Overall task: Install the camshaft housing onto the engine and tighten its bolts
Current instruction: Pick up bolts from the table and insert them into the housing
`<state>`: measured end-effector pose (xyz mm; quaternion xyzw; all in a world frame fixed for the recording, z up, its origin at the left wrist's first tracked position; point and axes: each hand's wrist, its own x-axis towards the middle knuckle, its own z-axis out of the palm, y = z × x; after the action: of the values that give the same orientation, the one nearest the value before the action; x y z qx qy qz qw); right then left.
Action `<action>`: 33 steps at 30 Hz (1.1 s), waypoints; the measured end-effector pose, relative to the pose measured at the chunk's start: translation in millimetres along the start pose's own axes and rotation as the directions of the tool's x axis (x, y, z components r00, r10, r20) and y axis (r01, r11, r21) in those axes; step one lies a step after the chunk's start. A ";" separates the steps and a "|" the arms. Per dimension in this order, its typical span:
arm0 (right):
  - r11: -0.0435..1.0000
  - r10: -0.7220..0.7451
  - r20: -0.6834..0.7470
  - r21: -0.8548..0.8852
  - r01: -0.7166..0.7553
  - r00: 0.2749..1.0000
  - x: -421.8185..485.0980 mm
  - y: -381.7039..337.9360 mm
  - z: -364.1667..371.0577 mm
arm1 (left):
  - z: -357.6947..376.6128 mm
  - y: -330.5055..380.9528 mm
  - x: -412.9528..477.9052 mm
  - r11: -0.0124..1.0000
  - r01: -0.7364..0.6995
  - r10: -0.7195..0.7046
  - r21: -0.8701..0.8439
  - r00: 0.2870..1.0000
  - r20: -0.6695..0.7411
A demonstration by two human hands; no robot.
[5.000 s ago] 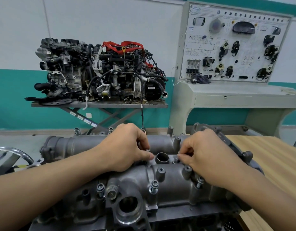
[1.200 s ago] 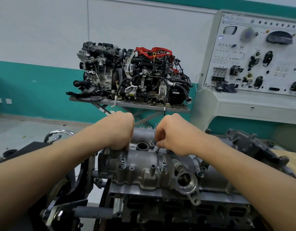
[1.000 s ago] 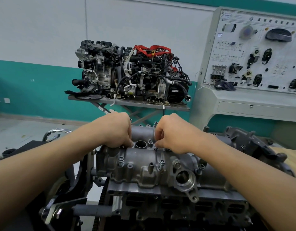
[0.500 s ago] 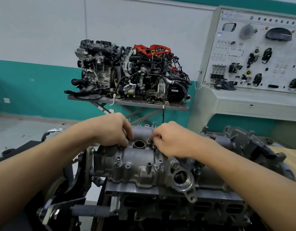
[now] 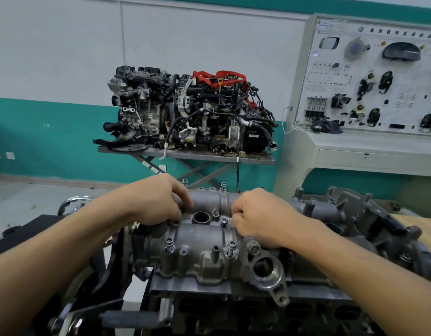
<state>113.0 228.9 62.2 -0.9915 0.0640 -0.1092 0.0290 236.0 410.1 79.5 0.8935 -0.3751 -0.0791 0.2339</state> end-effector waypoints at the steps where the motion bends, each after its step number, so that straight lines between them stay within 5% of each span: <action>1: 1.000 0.000 -0.010 0.028 0.000 1.000 0.2 0.8 0.8 | 1.8 -1.8 -0.4 1.000 -0.001 0.000 -0.024 1.000 -0.018; 9: 0.998 0.006 -0.031 0.070 -0.004 1.000 -0.6 2.8 3.8 | 3.9 1.4 -1.0 0.998 -0.017 0.016 -0.067 1.000 -0.023; 14: 0.986 -0.031 0.004 0.163 0.030 1.000 -4.3 -0.4 0.7 | 9.1 -5.3 -10.1 0.955 -0.050 0.052 -0.294 0.999 -0.001; 23: 0.984 -0.014 0.009 0.177 0.012 1.000 -4.4 -0.4 1.4 | 19.9 -8.4 -8.4 0.964 -0.019 -0.048 -0.263 0.968 -0.246; 29: 0.989 0.009 0.014 0.148 -0.011 1.000 -2.8 0.6 2.0 | 19.2 -10.5 -13.9 0.905 -0.069 0.001 -0.420 0.987 -0.158; 33: 0.989 -0.010 -0.075 0.147 0.021 0.997 -7.7 -1.8 -0.4 | 24.0 -8.9 -18.2 0.905 -0.165 -0.002 -0.393 0.920 -0.391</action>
<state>105.7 231.8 61.0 -0.9824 0.0490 -0.1504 0.0989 221.3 419.8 53.6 0.8038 -0.3343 0.0282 0.4913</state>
